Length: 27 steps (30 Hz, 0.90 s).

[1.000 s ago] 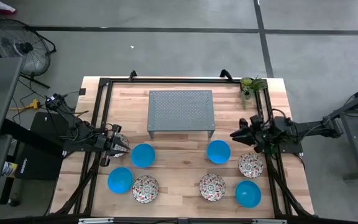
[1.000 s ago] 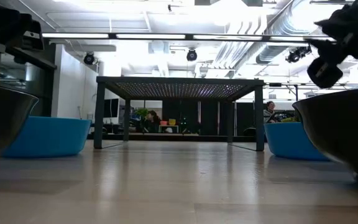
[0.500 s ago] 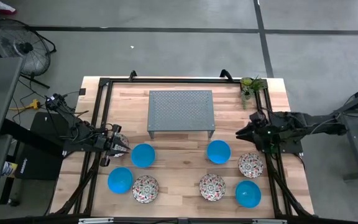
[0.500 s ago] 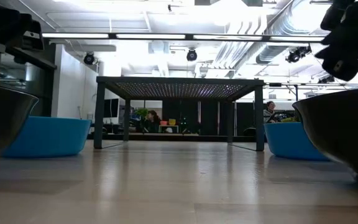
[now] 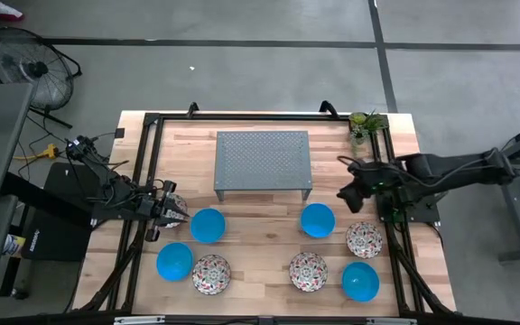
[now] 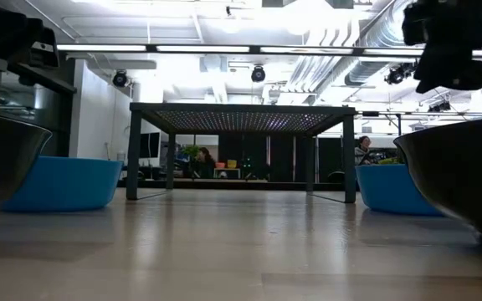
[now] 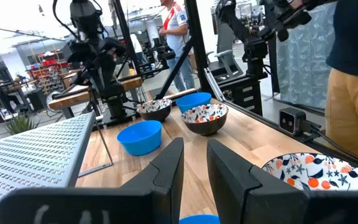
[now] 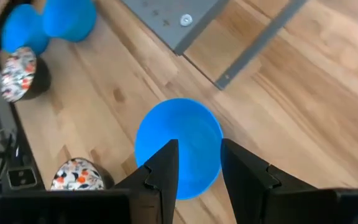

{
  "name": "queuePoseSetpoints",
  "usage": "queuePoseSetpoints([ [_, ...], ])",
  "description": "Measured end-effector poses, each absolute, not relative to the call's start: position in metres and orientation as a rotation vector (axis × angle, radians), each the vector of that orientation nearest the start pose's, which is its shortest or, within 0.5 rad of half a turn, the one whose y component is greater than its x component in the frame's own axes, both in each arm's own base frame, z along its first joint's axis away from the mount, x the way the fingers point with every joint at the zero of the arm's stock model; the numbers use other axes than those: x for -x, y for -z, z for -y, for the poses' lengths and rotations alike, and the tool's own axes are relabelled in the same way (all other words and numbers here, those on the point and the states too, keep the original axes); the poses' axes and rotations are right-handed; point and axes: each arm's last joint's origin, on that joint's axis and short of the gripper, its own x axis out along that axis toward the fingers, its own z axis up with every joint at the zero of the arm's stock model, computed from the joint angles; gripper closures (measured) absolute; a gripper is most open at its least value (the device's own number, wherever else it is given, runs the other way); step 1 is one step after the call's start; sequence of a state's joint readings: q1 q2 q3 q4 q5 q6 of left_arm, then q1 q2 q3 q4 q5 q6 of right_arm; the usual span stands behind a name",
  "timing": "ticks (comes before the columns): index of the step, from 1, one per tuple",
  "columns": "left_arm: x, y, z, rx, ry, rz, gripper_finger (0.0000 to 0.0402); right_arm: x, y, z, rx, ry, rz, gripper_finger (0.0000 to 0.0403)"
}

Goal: Pick & Place Mini bowls
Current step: Put the white bowl on the shelf

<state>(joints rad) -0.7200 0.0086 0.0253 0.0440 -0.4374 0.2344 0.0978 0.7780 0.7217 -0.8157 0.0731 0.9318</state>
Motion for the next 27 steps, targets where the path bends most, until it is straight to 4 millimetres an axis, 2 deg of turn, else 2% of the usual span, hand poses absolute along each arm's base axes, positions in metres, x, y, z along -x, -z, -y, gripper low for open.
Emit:
queuePoseSetpoints([
  [4,-0.079,-0.176,0.053,-0.199,0.275,0.084,0.0335,-0.157,-0.259,-0.013,-0.898,0.485,-0.876,0.0295],
  [13,-0.079,-0.175,0.053,-0.199,0.275,0.083,0.0335,-0.178,-0.233,-0.008,-1.080,0.635,-1.045,0.0295],
  [20,-0.079,-0.175,0.053,-0.200,0.275,0.083,0.0335,-0.188,-0.220,-0.004,-1.041,0.612,-1.134,0.0295],
  [27,-0.079,-0.175,0.053,-0.200,0.276,0.083,0.0335,-0.196,-0.209,-0.007,-0.944,0.501,-1.244,0.0295],
])
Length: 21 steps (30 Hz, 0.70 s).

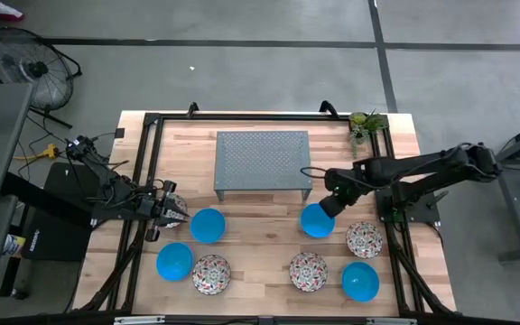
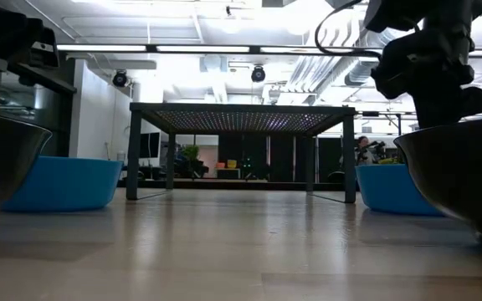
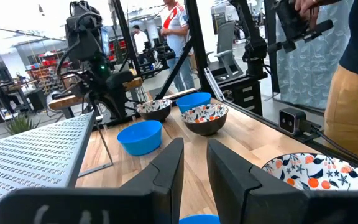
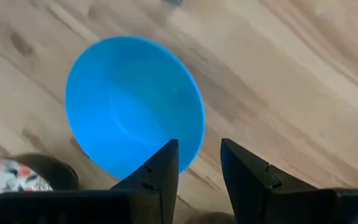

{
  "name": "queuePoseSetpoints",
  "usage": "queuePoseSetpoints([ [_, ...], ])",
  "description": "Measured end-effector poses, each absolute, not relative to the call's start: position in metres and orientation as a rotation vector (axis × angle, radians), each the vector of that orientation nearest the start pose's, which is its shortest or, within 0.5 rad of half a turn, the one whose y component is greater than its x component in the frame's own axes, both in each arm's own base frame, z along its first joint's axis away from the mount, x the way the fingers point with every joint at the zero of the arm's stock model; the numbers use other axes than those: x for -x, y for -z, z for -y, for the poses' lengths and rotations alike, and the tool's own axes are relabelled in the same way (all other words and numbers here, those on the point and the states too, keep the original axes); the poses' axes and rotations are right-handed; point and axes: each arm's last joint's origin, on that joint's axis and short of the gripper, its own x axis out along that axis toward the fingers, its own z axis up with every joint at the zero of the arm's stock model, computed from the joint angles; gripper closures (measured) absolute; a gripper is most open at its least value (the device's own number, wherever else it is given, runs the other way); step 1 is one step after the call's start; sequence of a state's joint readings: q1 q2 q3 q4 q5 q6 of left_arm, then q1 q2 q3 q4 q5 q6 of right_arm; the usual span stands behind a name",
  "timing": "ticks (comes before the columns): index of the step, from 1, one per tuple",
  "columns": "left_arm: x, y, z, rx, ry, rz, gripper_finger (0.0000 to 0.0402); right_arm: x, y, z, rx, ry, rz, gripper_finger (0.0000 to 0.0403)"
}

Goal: Pick & Place Mini bowls
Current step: Put the white bowl on the shelf

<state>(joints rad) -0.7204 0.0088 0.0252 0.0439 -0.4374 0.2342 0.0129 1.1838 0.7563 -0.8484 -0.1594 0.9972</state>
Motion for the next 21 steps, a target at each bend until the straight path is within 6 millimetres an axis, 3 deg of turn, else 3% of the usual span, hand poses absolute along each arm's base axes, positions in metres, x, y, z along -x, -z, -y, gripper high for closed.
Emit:
queuePoseSetpoints([
  [8,-0.079,-0.175,0.053,-0.199,0.275,0.084,0.0335,-0.193,-0.207,-0.028,-1.029,0.503,-1.321,0.0295],
  [21,-0.079,-0.176,0.053,-0.200,0.275,0.084,0.0335,-0.179,-0.206,-0.059,-1.214,0.718,-1.402,0.0295],
])
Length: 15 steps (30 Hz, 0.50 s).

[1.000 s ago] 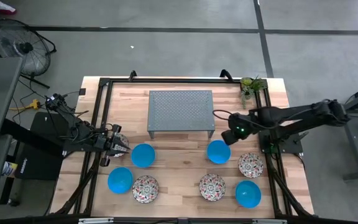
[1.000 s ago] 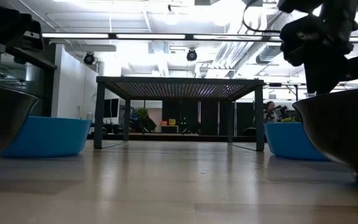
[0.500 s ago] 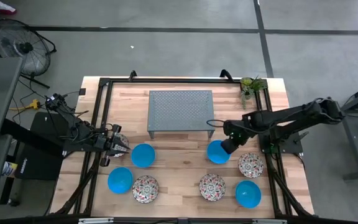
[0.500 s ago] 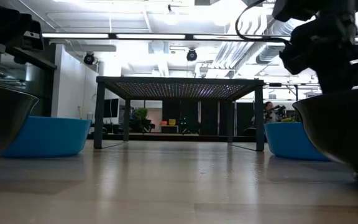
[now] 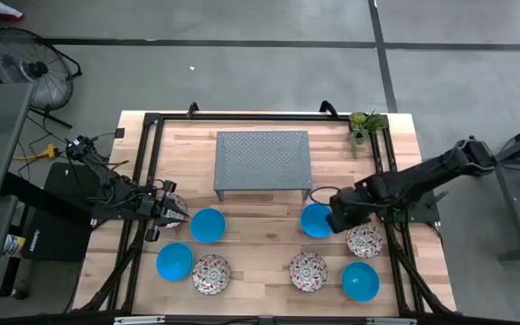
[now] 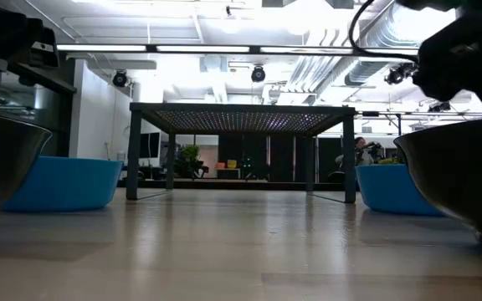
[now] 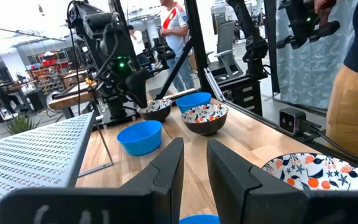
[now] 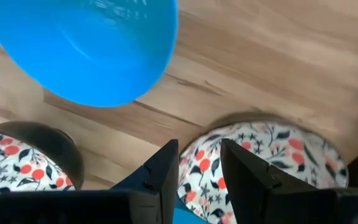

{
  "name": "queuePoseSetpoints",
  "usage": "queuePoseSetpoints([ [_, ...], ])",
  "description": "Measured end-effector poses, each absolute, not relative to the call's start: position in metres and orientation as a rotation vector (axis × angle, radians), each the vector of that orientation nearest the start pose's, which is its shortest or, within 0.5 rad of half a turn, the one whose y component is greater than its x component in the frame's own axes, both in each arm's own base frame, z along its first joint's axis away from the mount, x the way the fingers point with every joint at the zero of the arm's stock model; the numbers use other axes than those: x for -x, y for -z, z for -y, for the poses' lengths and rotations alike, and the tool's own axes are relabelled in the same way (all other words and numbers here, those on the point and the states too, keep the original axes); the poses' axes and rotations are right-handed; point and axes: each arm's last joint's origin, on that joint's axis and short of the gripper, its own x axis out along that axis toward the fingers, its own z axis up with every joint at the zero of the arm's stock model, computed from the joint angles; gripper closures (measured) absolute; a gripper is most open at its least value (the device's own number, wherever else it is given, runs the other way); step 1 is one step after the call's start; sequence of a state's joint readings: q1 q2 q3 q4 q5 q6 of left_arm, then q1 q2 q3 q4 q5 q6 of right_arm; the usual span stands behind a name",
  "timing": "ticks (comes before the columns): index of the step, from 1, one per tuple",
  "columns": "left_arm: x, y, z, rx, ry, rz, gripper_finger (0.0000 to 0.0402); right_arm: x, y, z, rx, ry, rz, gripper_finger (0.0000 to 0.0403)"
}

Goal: Pick & Place Mini bowls
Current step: Put the white bowl on the shelf

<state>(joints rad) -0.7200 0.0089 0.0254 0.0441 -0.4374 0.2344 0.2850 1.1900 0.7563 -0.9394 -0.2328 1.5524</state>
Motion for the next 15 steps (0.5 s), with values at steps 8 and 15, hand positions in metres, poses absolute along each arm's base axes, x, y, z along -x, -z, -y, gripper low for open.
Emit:
queuePoseSetpoints([
  [8,-0.079,-0.175,0.053,-0.200,0.276,0.084,0.0335,-0.176,-0.206,-0.073,-1.255,0.757,-1.389,0.0295],
  [15,-0.079,-0.175,0.053,-0.200,0.275,0.084,0.0335,-0.179,-0.200,-0.082,-1.236,0.757,-1.408,0.0295],
])
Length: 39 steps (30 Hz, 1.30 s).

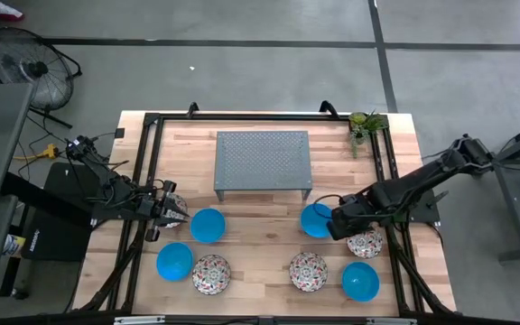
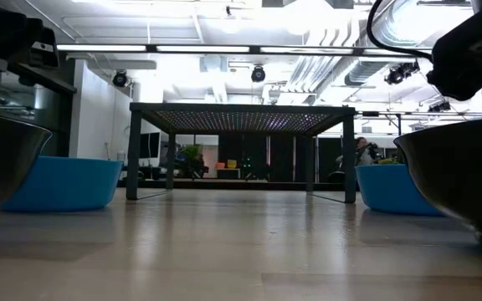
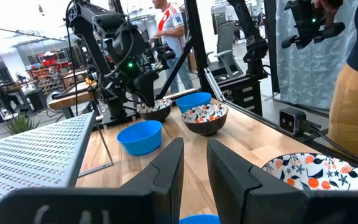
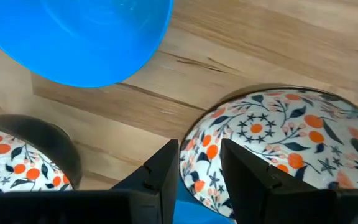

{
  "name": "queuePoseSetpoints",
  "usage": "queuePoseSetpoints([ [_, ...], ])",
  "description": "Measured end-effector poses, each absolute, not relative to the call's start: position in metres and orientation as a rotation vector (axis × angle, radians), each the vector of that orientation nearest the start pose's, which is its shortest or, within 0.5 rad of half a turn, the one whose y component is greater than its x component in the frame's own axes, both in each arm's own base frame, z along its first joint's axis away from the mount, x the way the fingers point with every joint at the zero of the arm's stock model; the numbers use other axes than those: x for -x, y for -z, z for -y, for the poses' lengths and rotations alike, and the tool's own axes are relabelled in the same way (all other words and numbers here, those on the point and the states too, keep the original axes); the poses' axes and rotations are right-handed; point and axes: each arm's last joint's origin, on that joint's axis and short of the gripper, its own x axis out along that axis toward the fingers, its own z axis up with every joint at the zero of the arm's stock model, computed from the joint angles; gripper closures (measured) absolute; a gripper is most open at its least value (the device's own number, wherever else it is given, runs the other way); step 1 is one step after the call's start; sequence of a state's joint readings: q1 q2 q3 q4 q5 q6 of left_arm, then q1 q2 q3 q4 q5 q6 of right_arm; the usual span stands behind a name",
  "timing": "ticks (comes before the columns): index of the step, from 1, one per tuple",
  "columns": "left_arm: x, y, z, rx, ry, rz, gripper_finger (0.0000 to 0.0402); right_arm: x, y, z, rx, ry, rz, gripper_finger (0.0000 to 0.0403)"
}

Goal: Pick & Place Mini bowls
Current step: Put the white bowl on the shelf

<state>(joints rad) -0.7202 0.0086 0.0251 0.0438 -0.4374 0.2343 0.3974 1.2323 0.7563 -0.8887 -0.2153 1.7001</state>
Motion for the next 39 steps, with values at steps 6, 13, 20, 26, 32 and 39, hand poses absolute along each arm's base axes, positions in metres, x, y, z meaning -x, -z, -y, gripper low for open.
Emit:
queuePoseSetpoints([
  [6,-0.079,-0.176,0.053,-0.199,0.275,0.083,0.0335,-0.189,-0.189,-0.090,-1.225,0.747,-1.417,0.0295],
  [13,-0.079,-0.176,0.053,-0.199,0.275,0.084,0.0335,-0.194,-0.178,-0.092,-1.198,0.793,-1.445,0.0295],
  [20,-0.079,-0.176,0.053,-0.199,0.275,0.084,0.0335,-0.196,-0.170,-0.093,-1.172,0.826,-1.466,0.0295],
  [26,-0.079,-0.176,0.053,-0.200,0.275,0.084,0.0335,-0.196,-0.169,-0.095,-1.165,0.830,-1.474,0.0298],
  [32,-0.079,-0.175,0.053,-0.199,0.275,0.084,0.0335,-0.196,-0.169,-0.095,-1.166,0.824,-1.486,0.0339],
  [39,-0.079,-0.176,0.053,-0.199,0.275,0.084,0.0335,-0.194,-0.171,-0.095,-1.156,0.793,-1.532,0.0386],
])
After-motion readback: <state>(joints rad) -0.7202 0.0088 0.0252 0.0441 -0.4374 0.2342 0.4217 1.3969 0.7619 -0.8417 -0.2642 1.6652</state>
